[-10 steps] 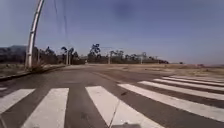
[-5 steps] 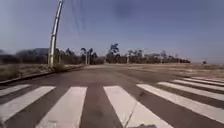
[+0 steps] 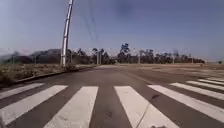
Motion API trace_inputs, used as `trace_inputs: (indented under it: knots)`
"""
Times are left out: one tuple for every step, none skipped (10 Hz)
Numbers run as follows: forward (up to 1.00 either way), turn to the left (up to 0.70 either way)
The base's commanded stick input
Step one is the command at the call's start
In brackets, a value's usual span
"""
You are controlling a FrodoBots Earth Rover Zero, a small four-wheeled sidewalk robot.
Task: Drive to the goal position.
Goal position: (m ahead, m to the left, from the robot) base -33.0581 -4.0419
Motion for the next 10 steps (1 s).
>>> trace_inputs:
  knots:
    - [0.0,0.0]
    - [0.0,0.0]
    - [0.0,0.15]
    - [0.0,0.42]
    - [0.0,0.45]
    - [0.0,0.45]
    - [0.0,0.45]
    - [0.0,0.45]
    - [0.0,0.45]
    - [0.0,0.45]
